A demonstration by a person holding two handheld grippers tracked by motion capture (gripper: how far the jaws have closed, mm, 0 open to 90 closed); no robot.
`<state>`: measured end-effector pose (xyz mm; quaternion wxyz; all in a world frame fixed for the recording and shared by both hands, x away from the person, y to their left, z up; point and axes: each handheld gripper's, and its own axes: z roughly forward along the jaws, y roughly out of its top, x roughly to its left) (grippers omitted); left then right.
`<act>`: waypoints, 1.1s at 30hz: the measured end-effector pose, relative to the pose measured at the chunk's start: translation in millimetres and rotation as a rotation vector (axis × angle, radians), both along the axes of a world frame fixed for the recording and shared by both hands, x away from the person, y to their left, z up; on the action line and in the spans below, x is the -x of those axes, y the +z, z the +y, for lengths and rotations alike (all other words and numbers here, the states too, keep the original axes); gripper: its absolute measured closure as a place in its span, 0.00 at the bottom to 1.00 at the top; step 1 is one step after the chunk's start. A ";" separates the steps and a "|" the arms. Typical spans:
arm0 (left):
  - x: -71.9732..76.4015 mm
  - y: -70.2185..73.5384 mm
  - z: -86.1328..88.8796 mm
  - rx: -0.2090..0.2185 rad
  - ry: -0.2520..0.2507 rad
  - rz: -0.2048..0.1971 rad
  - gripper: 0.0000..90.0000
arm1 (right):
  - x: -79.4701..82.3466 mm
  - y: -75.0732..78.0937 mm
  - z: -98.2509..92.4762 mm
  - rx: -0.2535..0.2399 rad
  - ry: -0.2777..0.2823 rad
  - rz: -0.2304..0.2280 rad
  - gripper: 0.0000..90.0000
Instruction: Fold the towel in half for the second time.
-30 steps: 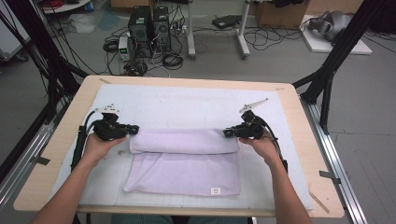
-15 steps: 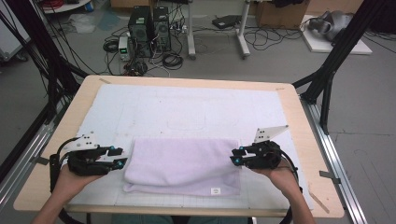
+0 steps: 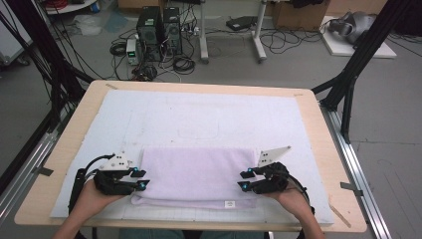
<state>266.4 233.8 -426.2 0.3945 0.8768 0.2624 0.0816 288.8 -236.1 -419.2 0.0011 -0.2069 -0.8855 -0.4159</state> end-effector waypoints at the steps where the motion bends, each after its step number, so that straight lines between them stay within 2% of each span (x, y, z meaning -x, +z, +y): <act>1: 2.4 -5.9 1.4 -0.018 0.000 0.005 0.67 | 2.2 -2.8 -0.8 0.007 0.000 0.001 0.65; 3: 8.2 -9.5 6.4 0.003 0.012 -0.016 0.65 | 5.8 -9.4 -2.0 0.024 0.001 0.001 0.64; 5: 10.8 -9.6 10.9 0.008 0.021 -0.014 0.64 | 9.8 -16.3 -2.9 0.047 0.001 -0.002 0.63; 7: 12.6 -11.5 15.5 -0.011 0.039 -0.002 0.59 | 13.6 -20.2 -5.8 0.027 -0.006 -0.021 0.63; 10: 14.7 -9.6 20.3 0.006 0.049 -0.004 0.56 | 17.6 -21.3 -8.3 0.015 -0.015 -0.039 0.62; 14: 17.8 -2.1 18.2 0.044 0.030 -0.029 0.56 | 21.1 -16.5 -8.2 0.005 -0.008 -0.064 0.63; 17: 19.2 2.3 12.2 0.070 -0.002 -0.039 0.57 | 22.3 -12.6 -8.0 -0.002 0.001 -0.077 0.63; 19: 19.1 1.9 8.1 0.064 -0.022 -0.037 0.57 | 22.8 -11.4 -8.5 -0.005 0.006 -0.078 0.62; 23: 19.9 -8.6 3.3 0.007 -0.042 -0.026 0.60 | 24.7 -17.1 -8.2 0.033 0.016 -0.073 0.62; 25: 22.3 -10.7 4.0 0.015 -0.043 -0.038 0.61 | 27.4 -22.0 -7.2 0.039 0.016 -0.090 0.63; 27: 23.6 -9.5 4.5 0.035 -0.050 -0.024 0.64 | 28.2 -23.3 -8.3 0.028 0.008 -0.085 0.63; 29: 25.3 -6.9 5.7 0.039 -0.047 -0.029 0.65 | 27.3 -22.3 -10.1 0.017 0.008 -0.075 0.62; 33: 22.0 -7.7 12.1 0.045 -0.029 -0.016 0.67 | 28.4 -17.7 -14.4 0.018 0.003 -0.086 0.62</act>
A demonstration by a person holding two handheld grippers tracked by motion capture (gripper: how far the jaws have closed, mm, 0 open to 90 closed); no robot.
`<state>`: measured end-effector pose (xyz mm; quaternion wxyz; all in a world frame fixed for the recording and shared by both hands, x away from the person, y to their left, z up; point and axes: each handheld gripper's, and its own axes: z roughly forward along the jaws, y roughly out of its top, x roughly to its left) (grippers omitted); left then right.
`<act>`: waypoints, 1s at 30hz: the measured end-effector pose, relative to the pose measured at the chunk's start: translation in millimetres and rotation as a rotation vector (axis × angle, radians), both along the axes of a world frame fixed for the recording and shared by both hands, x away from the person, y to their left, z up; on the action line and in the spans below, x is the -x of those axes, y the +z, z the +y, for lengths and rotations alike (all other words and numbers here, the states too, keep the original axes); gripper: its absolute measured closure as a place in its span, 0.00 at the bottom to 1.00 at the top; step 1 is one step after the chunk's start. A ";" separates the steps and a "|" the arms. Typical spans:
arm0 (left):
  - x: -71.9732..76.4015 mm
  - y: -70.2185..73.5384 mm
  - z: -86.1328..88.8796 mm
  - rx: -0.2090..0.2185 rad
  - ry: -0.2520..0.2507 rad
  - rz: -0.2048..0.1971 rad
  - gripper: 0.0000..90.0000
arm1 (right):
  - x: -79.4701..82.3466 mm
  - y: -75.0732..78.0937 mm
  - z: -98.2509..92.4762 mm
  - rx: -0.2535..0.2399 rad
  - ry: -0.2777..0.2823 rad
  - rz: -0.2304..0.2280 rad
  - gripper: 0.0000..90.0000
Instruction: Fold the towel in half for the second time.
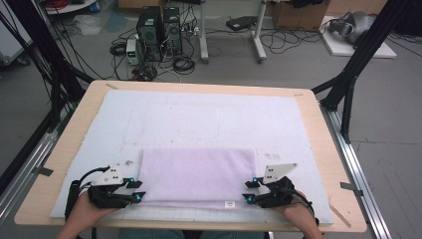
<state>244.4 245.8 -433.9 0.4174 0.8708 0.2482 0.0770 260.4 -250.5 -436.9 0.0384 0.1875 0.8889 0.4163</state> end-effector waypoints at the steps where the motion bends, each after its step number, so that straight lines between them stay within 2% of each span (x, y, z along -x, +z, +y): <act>1: -0.4 -0.9 -0.4 -0.001 0.000 0.002 0.67 | 0.4 0.4 -1.2 -0.001 -0.003 0.001 0.62; 5: 1.8 -4.4 -6.5 -0.035 -0.017 -0.032 0.70 | 1.8 -4.8 -0.8 0.016 -0.004 -0.003 0.64; 7: 2.1 -6.0 -7.5 -0.038 -0.015 -0.047 0.78 | 2.3 -6.6 0.9 0.017 -0.008 -0.012 0.72; 10: 3.0 -6.0 -9.1 -0.040 -0.012 -0.053 0.90 | -0.5 -4.9 2.4 0.027 0.005 0.011 0.87; 13: 3.6 -3.1 -7.7 -0.022 0.003 -0.048 0.93 | -2.5 -0.7 4.1 0.042 0.019 0.016 0.95; 16: 3.0 7.5 -0.6 0.021 0.021 -0.056 0.94 | -4.1 6.7 3.0 0.023 0.014 0.021 0.95; 19: 2.3 21.0 5.1 0.023 0.035 -0.083 0.94 | -3.4 22.0 0.2 -0.034 0.011 0.011 0.95; 23: 4.2 36.3 11.7 0.036 0.043 -0.101 0.94 | 2.1 41.0 5.1 -0.047 0.038 -0.016 0.95; 26: 10.2 32.2 14.2 0.025 0.030 -0.075 0.94 | 8.7 42.1 9.5 -0.032 0.067 -0.008 0.95; 29: 14.4 11.1 13.3 0.007 0.007 -0.005 0.92 | 11.7 24.7 10.2 0.001 0.082 0.039 0.93; 30: 14.9 3.8 12.0 -0.001 0.002 0.016 0.90 | 11.1 16.2 10.0 0.018 0.084 0.073 0.89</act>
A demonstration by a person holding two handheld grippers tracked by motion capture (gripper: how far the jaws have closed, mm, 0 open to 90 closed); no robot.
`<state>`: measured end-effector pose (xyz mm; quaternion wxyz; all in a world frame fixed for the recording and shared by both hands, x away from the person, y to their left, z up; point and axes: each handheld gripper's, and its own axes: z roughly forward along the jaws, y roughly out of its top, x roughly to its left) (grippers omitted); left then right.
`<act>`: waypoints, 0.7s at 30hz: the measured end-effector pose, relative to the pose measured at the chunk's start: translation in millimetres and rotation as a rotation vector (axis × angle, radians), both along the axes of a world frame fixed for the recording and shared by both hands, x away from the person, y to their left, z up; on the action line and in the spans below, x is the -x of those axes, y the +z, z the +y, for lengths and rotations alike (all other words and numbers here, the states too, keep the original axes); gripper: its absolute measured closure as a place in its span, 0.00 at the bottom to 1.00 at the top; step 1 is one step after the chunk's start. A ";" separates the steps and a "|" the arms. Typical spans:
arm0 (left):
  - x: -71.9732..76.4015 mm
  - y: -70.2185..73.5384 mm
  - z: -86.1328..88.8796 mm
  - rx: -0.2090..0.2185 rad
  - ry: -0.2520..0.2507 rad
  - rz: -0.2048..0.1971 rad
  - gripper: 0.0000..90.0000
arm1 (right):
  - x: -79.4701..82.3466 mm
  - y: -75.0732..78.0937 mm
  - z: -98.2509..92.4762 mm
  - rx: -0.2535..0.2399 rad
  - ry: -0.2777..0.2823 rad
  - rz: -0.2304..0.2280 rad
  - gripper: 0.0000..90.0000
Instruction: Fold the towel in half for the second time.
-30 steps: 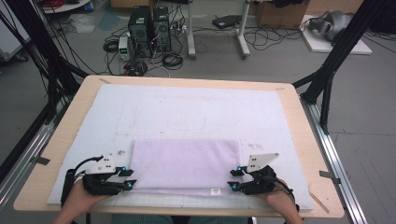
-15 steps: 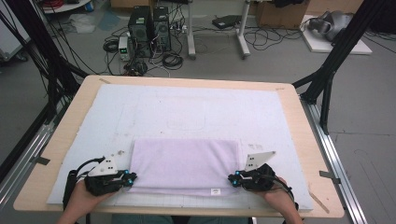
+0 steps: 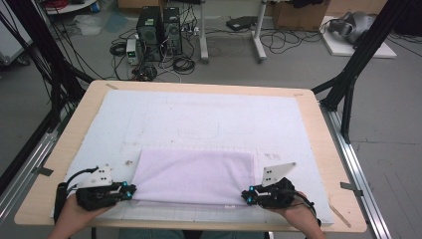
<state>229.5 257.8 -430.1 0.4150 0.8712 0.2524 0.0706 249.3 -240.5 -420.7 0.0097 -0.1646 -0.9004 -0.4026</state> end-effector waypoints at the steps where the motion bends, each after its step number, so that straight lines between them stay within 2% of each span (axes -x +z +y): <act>1: 0.3 -4.7 -0.9 -0.005 -0.003 0.010 0.85 | -0.9 -7.7 -0.1 0.018 -0.005 0.023 0.86; 2: 0.8 -6.5 -1.3 0.009 0.002 0.014 0.80 | -2.3 -12.6 -1.3 0.021 -0.007 0.044 0.83; 3: -0.1 -4.9 -0.8 0.013 0.006 0.011 0.76 | -4.1 -14.0 -3.5 -0.005 -0.013 0.055 0.79; 4: -1.1 -2.0 -0.5 0.024 0.018 0.009 0.70 | -5.9 -12.4 -5.8 -0.027 -0.028 0.052 0.73; 6: -4.4 5.2 1.0 0.042 0.028 -0.006 0.65 | -11.2 -5.4 -10.1 -0.071 -0.058 0.043 0.68; 8: -8.5 11.1 0.8 0.045 0.048 -0.026 0.61 | -17.7 2.5 -12.6 -0.086 -0.093 0.010 0.63; 11: -18.2 14.5 -1.8 0.054 0.070 -0.052 0.58 | -30.4 8.9 -11.8 -0.088 -0.140 -0.037 0.62; 14: -32.4 12.9 -6.5 0.072 0.111 -0.072 0.57 | -46.5 8.9 -6.3 -0.057 -0.185 -0.056 0.63; 17: -48.9 8.7 -9.5 0.071 0.159 -0.097 0.58 | -59.8 2.8 -1.6 -0.017 -0.222 -0.076 0.64; 19: -57.6 5.0 -10.7 0.070 0.176 -0.093 0.58 | -66.3 -3.7 -2.6 0.000 -0.248 -0.063 0.64; 21: -65.9 -2.0 -13.7 0.042 0.176 -0.070 0.60 | -68.5 -10.5 -4.6 0.025 -0.268 -0.047 0.64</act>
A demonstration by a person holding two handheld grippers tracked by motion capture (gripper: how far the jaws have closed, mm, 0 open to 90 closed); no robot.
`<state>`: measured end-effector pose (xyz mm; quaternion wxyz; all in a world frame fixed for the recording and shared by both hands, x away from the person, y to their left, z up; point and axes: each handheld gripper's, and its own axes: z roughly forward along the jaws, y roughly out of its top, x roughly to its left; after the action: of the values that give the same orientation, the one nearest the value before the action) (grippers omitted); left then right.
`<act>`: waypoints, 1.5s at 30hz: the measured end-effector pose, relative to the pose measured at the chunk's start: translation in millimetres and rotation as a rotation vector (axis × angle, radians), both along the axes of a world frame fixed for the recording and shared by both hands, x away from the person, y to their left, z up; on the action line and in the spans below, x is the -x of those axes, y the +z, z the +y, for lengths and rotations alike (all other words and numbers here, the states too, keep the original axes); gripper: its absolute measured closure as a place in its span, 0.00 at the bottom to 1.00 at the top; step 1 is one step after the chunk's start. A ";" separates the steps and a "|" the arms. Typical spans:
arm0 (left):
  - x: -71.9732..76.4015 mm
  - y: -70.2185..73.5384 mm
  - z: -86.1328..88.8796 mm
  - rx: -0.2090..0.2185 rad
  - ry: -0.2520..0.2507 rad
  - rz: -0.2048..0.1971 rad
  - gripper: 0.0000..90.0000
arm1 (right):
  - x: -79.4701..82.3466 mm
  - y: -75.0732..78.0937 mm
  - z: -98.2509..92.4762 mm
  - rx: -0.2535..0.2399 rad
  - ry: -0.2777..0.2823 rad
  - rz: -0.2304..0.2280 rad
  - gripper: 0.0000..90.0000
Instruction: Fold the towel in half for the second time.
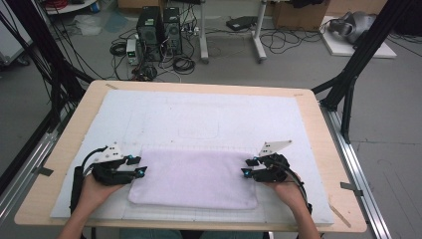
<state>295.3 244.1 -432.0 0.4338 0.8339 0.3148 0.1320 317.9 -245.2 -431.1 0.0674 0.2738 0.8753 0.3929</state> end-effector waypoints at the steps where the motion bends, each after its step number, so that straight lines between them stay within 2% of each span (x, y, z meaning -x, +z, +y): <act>1: -2.2 -3.1 -1.6 -0.022 0.001 0.015 0.61 | 0.3 -3.4 -1.4 0.001 -0.003 0.006 0.64; 3: -4.7 -9.2 -4.5 -0.062 0.000 0.031 0.61 | 2.9 -7.5 -5.5 -0.009 -0.015 -0.005 0.64; 6: -6.5 -11.7 -2.4 -0.034 0.013 0.047 0.59 | 5.6 -8.7 -11.3 -0.017 -0.022 -0.001 0.64; 8: -6.9 -10.1 -2.1 -0.025 0.023 0.038 0.58 | 6.2 -6.9 -13.2 -0.034 -0.018 0.004 0.62; 11: -9.3 -5.2 -0.3 -0.007 0.042 0.023 0.55 | 5.5 -0.4 -14.0 -0.043 -0.029 -0.034 0.57; 14: -18.7 1.1 0.1 -0.015 0.067 0.022 0.50 | -3.1 5.1 -14.9 -0.047 -0.059 -0.055 0.51; 16: -26.2 5.2 -1.2 -0.010 0.079 0.006 0.47 | -12.3 9.2 -14.1 -0.049 -0.074 -0.046 0.47; 21: -46.8 2.9 -6.4 -0.009 0.097 0.047 0.42 | -34.0 12.0 -6.8 -0.041 -0.071 -0.022 0.42; 26: -56.3 -9.5 -7.5 -0.022 0.098 0.103 0.40 | -46.1 0.1 -2.9 -0.019 -0.073 0.034 0.40; 28: -57.6 -11.6 -7.6 -0.010 0.075 0.119 0.46 | -48.1 -4.4 -1.8 -0.002 -0.069 0.060 0.40; 31: -55.9 -11.7 -9.9 -0.017 0.051 0.115 0.56 | -46.5 -8.3 3.3 0.014 -0.057 0.069 0.43; 33: -55.3 -11.8 -10.3 -0.016 0.060 0.119 0.57 | -44.8 -9.2 6.9 0.035 -0.051 0.055 0.46; 36: -54.1 -12.4 -10.1 -0.013 0.066 0.115 0.61 | -40.5 -11.4 6.9 0.017 -0.057 0.039 0.54; 40: -50.1 -16.3 -8.0 0.027 0.077 0.101 0.67 | -35.8 -14.0 4.6 -0.015 -0.064 0.034 0.62; 44: -49.0 -16.9 -7.5 0.045 0.066 0.110 0.76 | -33.7 -12.8 6.4 -0.008 -0.046 0.035 0.72; 45: -49.0 -16.6 -7.3 0.038 0.063 0.111 0.77 | -33.0 -12.6 7.0 -0.008 -0.046 0.034 0.74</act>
<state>344.3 236.8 -448.6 0.4272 0.8212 0.3669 0.0929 350.8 -238.1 -443.7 0.0605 0.3008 0.8681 0.3902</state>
